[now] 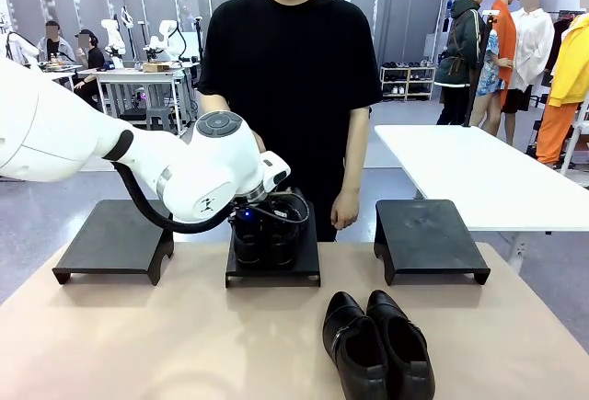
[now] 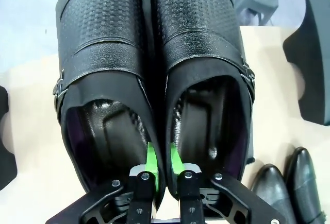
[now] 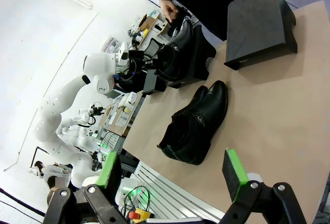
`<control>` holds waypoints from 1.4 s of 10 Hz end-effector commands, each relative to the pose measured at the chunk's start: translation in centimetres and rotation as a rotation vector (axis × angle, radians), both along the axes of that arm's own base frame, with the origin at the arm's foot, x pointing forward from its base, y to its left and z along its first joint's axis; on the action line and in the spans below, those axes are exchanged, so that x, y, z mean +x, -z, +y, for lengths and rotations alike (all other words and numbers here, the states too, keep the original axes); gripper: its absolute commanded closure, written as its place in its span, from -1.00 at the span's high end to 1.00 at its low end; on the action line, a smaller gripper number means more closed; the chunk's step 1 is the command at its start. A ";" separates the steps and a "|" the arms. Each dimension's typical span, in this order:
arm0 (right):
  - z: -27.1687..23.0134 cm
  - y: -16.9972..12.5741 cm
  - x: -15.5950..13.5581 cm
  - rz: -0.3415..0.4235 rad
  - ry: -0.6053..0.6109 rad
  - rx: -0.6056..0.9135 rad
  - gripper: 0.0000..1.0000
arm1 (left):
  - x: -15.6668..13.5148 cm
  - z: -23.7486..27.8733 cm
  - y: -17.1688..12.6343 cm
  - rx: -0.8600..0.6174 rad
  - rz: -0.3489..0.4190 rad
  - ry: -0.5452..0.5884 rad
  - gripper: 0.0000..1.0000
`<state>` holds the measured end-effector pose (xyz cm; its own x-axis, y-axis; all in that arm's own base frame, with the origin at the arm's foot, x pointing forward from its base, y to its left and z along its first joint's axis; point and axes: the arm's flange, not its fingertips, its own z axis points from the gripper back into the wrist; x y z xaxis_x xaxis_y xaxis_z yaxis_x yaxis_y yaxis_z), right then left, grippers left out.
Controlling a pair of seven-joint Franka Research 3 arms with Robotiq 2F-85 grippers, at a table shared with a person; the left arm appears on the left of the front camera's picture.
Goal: Place the shoes on the stand as instructed by the person.
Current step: Pick up one pair of Shoes and place it on the Shoes Stand indicated by the person.
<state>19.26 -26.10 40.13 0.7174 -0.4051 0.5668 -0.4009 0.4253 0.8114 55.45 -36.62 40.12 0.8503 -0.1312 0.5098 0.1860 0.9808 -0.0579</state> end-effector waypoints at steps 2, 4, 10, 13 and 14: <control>0.0 -0.1 0.0 -0.028 0.005 0.000 1.00 | 0.6 -0.8 -0.2 -0.017 -0.043 -0.018 -0.66; 0.0 -0.1 0.0 -0.028 0.005 0.000 1.00 | 0.4 -0.9 -0.5 -0.023 -0.049 -0.021 -0.26; 0.0 -0.1 0.0 -0.028 0.005 0.000 1.00 | 0.0 -1.1 -1.3 -0.035 -0.055 -0.018 0.94; 0.0 -0.1 0.0 -0.028 0.005 0.000 1.00 | -0.1 -1.2 -1.6 -0.037 -0.059 -0.014 1.00; 0.0 -0.1 0.0 -0.028 0.005 0.000 1.00 | -0.1 -1.2 -1.7 -0.036 -0.063 -0.010 1.00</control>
<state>19.26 -26.10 40.13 0.7173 -0.4050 0.5670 -0.4012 0.4254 0.8112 55.51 -37.37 41.56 0.8331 -0.1274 0.5382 0.1974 0.9775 -0.0740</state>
